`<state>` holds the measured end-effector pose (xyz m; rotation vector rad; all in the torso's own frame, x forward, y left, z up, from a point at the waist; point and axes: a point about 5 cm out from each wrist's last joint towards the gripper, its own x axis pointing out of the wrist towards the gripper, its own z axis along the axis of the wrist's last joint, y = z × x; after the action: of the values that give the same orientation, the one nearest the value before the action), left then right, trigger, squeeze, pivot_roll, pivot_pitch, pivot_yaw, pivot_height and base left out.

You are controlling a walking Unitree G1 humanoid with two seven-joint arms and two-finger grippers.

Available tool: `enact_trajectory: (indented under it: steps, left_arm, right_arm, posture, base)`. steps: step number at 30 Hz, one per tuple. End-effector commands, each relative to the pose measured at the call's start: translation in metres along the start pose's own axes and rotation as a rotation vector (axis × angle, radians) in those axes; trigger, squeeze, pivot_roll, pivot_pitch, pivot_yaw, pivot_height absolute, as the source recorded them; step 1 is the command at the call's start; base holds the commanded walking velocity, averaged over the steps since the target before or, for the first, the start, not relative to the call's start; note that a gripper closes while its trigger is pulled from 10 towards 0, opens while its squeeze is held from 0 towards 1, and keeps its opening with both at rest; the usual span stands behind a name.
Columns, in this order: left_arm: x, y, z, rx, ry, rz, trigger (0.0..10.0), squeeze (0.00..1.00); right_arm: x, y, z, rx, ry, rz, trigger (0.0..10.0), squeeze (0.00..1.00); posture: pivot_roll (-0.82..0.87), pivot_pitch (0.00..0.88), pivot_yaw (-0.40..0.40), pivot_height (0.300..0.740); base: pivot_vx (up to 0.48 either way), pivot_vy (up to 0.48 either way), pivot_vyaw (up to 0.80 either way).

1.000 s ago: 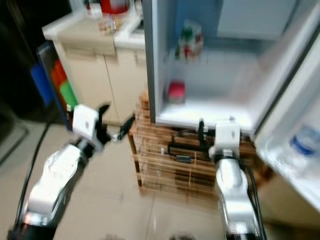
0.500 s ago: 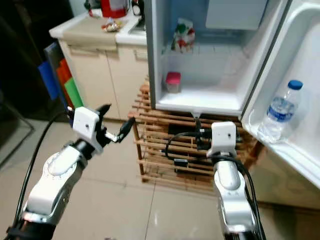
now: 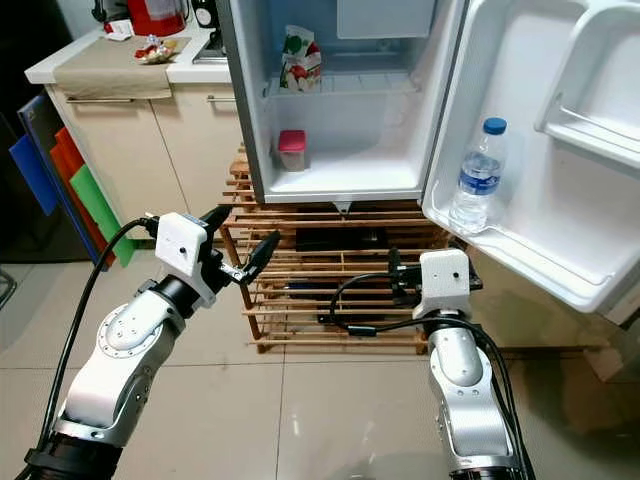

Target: Restocking fridge

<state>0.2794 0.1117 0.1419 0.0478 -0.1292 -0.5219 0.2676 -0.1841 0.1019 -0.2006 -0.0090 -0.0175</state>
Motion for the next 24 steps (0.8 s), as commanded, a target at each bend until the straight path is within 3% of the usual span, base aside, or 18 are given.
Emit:
enact_trajectory:
  steps: [1,17,24]
  left_arm:
    - [-0.0013,0.0017,-0.0016,-0.010,0.001,0.013,10.0,0.00]
    - [0.0043,-0.0069,-0.0018,-0.015,-0.011,-0.041,10.0,0.00]
    - [0.0076,-0.0052,-0.0004,-0.017,-0.019,-0.045,10.0,0.00]
  right_arm:
    - [0.0019,0.0004,0.0014,-0.010,-0.015,0.012,10.0,0.00]
    - [-0.0041,-0.0040,-0.0068,-0.035,0.003,0.014,10.0,0.00]
    - [-0.0067,-0.0035,-0.0076,-0.042,0.000,0.012,10.0,0.00]
  posture:
    - [-0.11,0.000,0.057,0.740]
    - [-0.14,0.000,0.062,0.740]
    - [-0.15,0.000,0.072,0.740]
  base:
    - [0.000,-0.480,0.00]
    - [0.000,-0.467,0.00]
    - [0.000,-0.122,0.00]
